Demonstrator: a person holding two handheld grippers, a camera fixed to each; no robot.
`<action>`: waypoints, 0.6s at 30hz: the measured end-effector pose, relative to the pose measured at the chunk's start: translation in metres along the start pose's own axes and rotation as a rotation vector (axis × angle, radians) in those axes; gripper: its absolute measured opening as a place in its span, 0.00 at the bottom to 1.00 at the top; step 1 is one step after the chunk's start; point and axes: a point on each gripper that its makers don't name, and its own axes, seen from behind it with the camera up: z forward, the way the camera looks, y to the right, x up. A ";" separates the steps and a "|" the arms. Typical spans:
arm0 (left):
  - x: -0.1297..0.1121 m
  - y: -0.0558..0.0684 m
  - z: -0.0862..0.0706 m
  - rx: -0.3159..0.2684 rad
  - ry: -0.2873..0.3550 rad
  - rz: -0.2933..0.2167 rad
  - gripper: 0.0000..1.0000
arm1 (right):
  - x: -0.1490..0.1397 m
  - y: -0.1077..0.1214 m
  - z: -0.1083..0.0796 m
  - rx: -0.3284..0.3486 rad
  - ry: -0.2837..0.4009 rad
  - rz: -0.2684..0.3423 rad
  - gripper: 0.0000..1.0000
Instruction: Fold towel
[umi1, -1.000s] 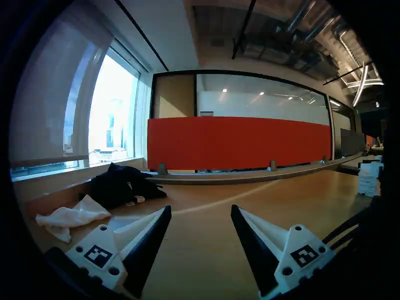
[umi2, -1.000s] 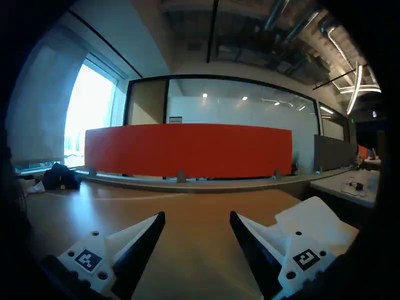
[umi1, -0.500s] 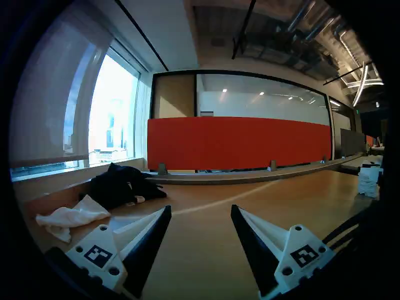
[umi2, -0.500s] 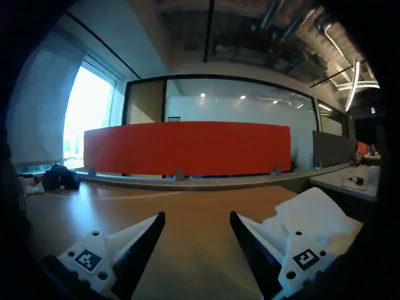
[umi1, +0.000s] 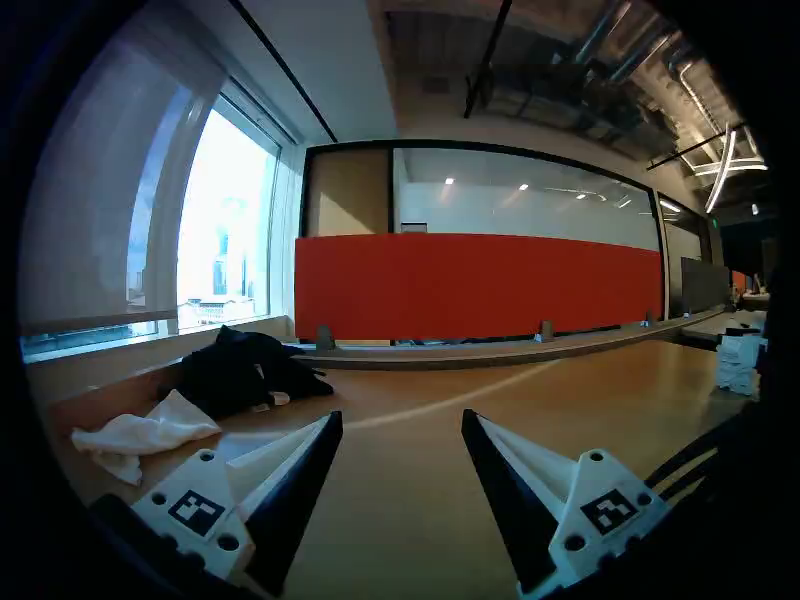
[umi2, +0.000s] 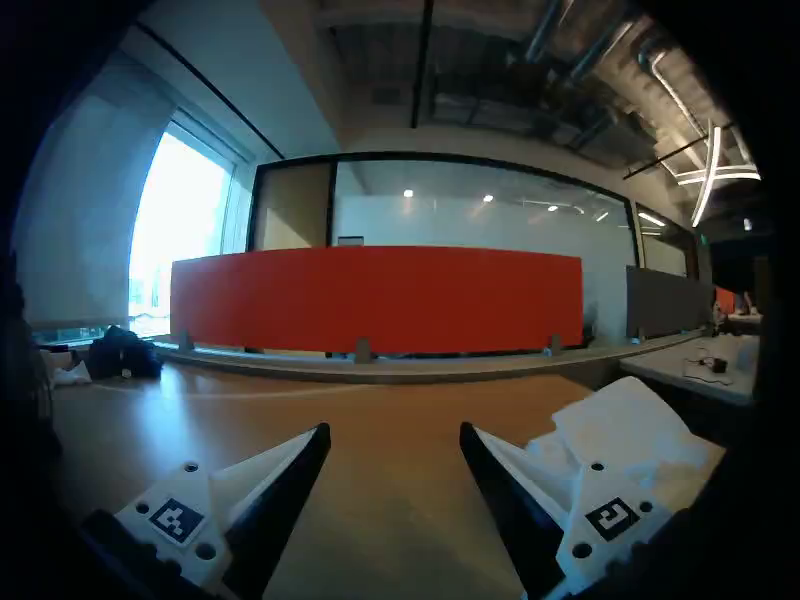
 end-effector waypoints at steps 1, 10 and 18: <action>0.000 0.000 0.000 0.000 0.000 0.000 0.88 | 0.000 0.000 0.000 0.001 0.000 0.000 1.00; 0.000 0.000 0.000 0.000 0.000 0.000 0.88 | -0.001 0.000 0.000 0.002 -0.001 0.003 1.00; 0.000 0.000 0.000 0.001 0.000 0.001 0.89 | -0.001 -0.001 0.000 0.002 -0.003 0.003 1.00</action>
